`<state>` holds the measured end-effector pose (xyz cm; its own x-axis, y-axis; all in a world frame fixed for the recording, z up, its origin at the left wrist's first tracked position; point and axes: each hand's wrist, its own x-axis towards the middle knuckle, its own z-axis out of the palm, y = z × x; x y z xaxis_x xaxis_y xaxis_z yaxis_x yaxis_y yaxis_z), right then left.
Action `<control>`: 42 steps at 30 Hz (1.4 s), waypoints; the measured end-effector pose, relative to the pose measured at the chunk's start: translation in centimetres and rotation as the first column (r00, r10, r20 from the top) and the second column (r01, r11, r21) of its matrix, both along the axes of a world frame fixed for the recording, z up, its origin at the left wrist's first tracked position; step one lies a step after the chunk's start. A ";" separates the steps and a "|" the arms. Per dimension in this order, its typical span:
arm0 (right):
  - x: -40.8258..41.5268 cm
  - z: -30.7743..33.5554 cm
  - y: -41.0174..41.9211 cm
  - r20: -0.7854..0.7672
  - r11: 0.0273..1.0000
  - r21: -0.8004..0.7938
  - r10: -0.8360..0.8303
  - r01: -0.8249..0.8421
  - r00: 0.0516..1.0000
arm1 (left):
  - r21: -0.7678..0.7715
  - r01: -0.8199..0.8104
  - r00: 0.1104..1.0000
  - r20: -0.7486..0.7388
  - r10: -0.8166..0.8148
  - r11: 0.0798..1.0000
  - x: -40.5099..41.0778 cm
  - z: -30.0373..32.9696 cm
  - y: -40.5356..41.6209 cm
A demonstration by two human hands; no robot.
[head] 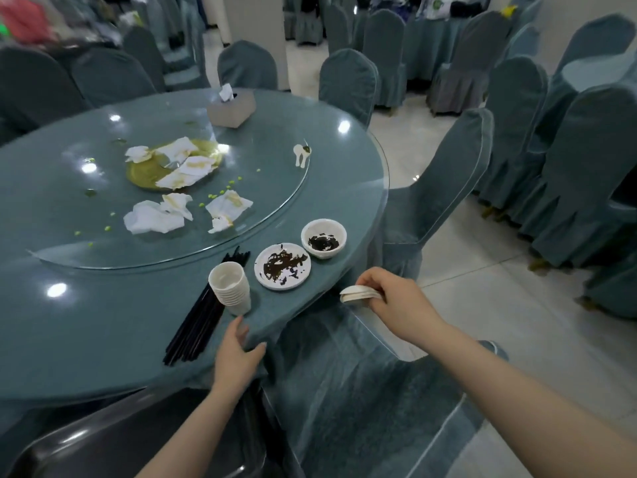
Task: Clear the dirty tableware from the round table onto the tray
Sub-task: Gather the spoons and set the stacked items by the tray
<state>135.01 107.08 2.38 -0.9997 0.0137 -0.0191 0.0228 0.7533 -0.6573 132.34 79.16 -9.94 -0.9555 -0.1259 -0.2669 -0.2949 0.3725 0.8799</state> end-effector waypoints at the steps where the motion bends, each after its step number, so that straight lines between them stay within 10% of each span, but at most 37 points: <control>1: 0.2 0.4 0.9 -0.010 1.000 -0.013 0.017 -0.017 1.000 | 0.009 0.017 1.000 -0.007 -0.017 1.000 0.4 0.8 1.1; 12: 6.0 2.2 19.8 -0.069 0.998 -0.062 -0.025 0.021 0.997 | 0.168 0.194 0.960 -0.236 -0.152 0.966 6.9 11.0 21.6; 24: -1.4 1.9 30.8 0.004 0.997 -0.074 0.034 -0.034 0.999 | -0.008 0.436 0.853 -0.315 -0.416 0.900 2.1 14.3 39.1; 42: -24.1 3.1 36.8 -0.037 0.891 0.052 0.452 -0.450 0.891 | -0.160 -0.026 0.950 -0.310 -0.025 0.987 -16.8 14.2 48.5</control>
<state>110.95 143.93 5.51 -0.8981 -0.4394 0.0184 -0.3558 0.7012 -0.6178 115.58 127.65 4.21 -0.9875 -0.1432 0.0666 -0.0170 0.5158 0.8566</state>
